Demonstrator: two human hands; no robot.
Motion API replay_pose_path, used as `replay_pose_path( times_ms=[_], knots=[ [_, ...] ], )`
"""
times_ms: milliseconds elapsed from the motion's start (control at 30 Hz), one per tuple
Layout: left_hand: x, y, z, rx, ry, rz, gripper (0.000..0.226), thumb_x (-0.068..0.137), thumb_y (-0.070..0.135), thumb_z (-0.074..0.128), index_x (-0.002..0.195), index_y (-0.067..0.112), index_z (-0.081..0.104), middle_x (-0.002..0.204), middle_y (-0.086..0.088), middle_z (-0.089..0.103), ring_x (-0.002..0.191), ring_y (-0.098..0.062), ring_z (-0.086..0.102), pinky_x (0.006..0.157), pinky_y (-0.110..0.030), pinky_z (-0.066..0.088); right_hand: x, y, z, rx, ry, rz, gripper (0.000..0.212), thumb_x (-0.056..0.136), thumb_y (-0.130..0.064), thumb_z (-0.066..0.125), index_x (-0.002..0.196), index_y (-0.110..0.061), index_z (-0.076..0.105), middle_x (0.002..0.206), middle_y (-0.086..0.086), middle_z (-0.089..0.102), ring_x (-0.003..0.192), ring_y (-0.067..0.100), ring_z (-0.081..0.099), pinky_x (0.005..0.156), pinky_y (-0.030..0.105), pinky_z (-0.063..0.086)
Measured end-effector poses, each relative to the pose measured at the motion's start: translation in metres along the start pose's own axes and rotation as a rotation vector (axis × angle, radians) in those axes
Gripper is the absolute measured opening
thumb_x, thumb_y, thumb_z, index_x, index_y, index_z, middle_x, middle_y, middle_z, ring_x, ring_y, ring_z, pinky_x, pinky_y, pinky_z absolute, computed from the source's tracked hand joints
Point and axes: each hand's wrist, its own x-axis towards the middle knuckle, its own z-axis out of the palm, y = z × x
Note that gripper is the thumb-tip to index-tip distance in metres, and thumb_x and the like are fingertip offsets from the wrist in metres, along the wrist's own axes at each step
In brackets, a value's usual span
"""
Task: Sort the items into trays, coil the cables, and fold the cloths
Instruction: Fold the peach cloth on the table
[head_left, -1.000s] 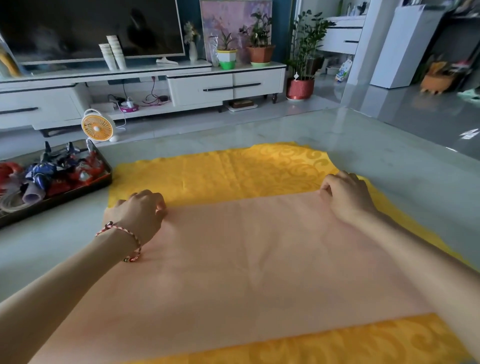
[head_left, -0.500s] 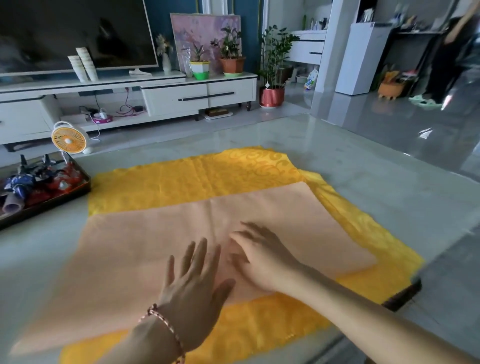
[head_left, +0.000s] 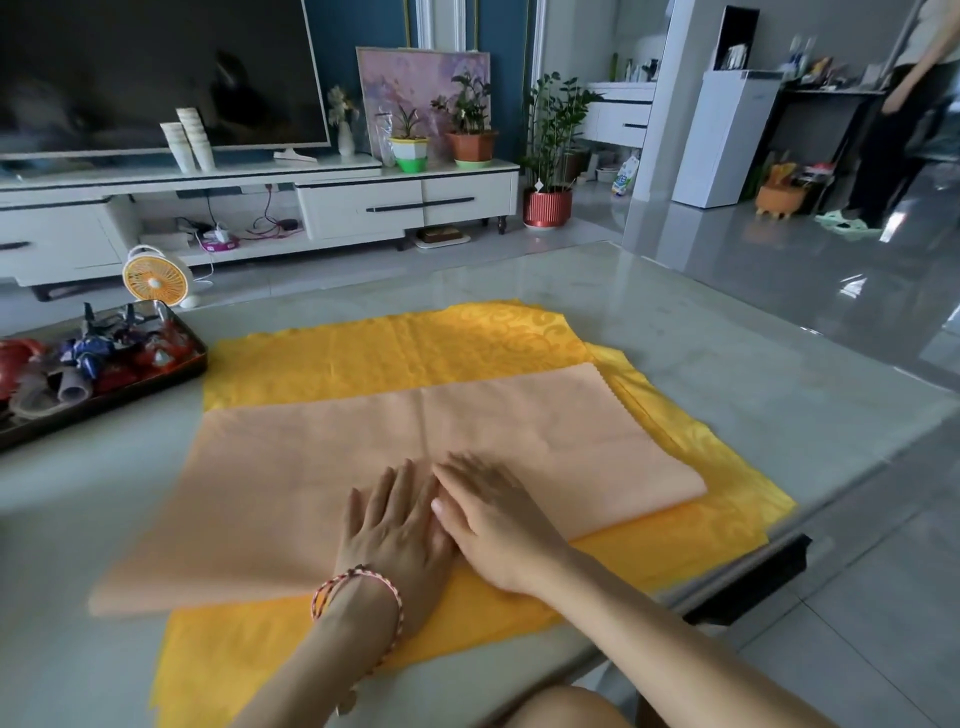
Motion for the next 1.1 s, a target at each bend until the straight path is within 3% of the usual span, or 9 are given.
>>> replay_pose_path(
  times_ms=[167, 367, 533, 633, 767, 867, 933, 1000, 1100],
  knots=[
    [-0.009, -0.020, -0.003, 0.039, -0.056, -0.033, 0.056, 0.098, 0.047, 0.012, 0.146, 0.033, -0.015, 0.155, 0.007, -0.022, 0.143, -0.012, -0.018, 0.114, -0.037, -0.011, -0.012, 0.019, -0.003, -0.100, -0.065, 0.092, 0.060, 0.098, -0.052, 0.022, 0.150, -0.026, 0.012, 0.159, -0.004, -0.002, 0.145, 0.011, -0.006, 0.115, 0.034, -0.007],
    [-0.050, -0.086, -0.014, 0.018, -0.011, -0.350, 0.054, 0.098, 0.046, 0.008, 0.147, 0.033, -0.013, 0.156, 0.007, -0.018, 0.144, -0.012, -0.014, 0.116, -0.038, -0.007, -0.011, 0.023, -0.006, -0.110, -0.076, 0.098, 0.060, 0.098, -0.052, 0.021, 0.150, -0.026, 0.009, 0.159, -0.005, -0.005, 0.145, 0.010, -0.008, 0.115, 0.033, -0.007],
    [-0.075, -0.109, -0.030, -0.124, 0.128, -0.701, 0.071, 0.094, 0.054, 0.025, 0.149, 0.012, 0.007, 0.155, -0.010, 0.009, 0.142, -0.025, 0.007, 0.114, -0.040, 0.008, -0.011, 0.020, -0.006, -0.127, -0.077, 0.102, 0.058, 0.098, -0.051, 0.022, 0.150, -0.027, 0.010, 0.159, -0.005, -0.003, 0.145, 0.011, -0.006, 0.115, 0.034, -0.005],
    [-0.074, -0.107, -0.043, -0.204, 0.158, -0.884, 0.086, 0.079, 0.068, 0.047, 0.133, 0.002, 0.034, 0.133, -0.017, 0.029, 0.125, -0.032, 0.025, 0.102, -0.040, 0.022, -0.012, 0.018, -0.007, -0.142, -0.084, 0.109, 0.058, 0.099, -0.051, 0.021, 0.151, -0.028, 0.009, 0.159, -0.006, -0.003, 0.145, 0.011, -0.006, 0.115, 0.034, -0.004],
    [-0.074, -0.116, -0.056, -0.216, 0.091, -0.956, 0.094, 0.067, 0.075, 0.058, 0.128, 0.004, 0.049, 0.123, -0.016, 0.036, 0.117, -0.033, 0.032, 0.097, -0.040, 0.030, -0.013, 0.015, -0.007, -0.126, -0.098, 0.121, 0.057, 0.099, -0.051, 0.021, 0.150, -0.030, 0.010, 0.159, -0.007, -0.003, 0.145, 0.010, -0.005, 0.115, 0.032, -0.004],
    [-0.072, -0.117, -0.063, -0.321, 0.073, -0.926, 0.070, 0.071, 0.058, 0.069, 0.117, 0.006, 0.057, 0.122, -0.019, 0.048, 0.115, -0.036, 0.042, 0.092, -0.041, 0.038, -0.014, 0.014, -0.006, -0.118, -0.105, 0.120, 0.057, 0.099, -0.051, 0.020, 0.150, -0.030, 0.009, 0.159, -0.007, -0.004, 0.145, 0.010, -0.006, 0.115, 0.032, -0.004],
    [-0.068, -0.114, -0.065, -0.383, 0.199, -0.800, 0.034, 0.078, 0.033, 0.070, 0.091, 0.003, 0.058, 0.102, -0.020, 0.059, 0.100, -0.037, 0.053, 0.076, -0.037, 0.044, -0.014, 0.013, -0.005, -0.109, -0.107, 0.114, 0.057, 0.099, -0.051, 0.020, 0.150, -0.029, 0.009, 0.159, -0.007, -0.005, 0.145, 0.010, -0.006, 0.115, 0.033, -0.004],
    [-0.066, -0.108, -0.062, -0.454, 0.427, -0.682, 0.021, 0.082, 0.013, 0.065, 0.072, 0.006, 0.048, 0.074, -0.013, 0.054, 0.082, -0.035, 0.053, 0.061, -0.033, 0.033, -0.013, 0.013, -0.004, -0.094, -0.090, 0.110, 0.059, 0.098, -0.052, 0.021, 0.150, -0.029, 0.009, 0.159, -0.007, -0.004, 0.145, 0.010, -0.006, 0.115, 0.032, -0.004],
    [-0.062, -0.094, -0.056, -0.969, 0.727, -0.762, 0.016, 0.081, 0.011, 0.067, 0.081, 0.002, 0.053, 0.077, -0.010, 0.056, 0.082, -0.033, 0.056, 0.066, -0.033, 0.040, -0.013, 0.012, -0.004, -0.063, -0.069, 0.113, 0.059, 0.097, -0.054, 0.023, 0.150, -0.031, 0.012, 0.159, -0.006, -0.001, 0.145, 0.010, -0.003, 0.115, 0.032, -0.003]
  ],
)
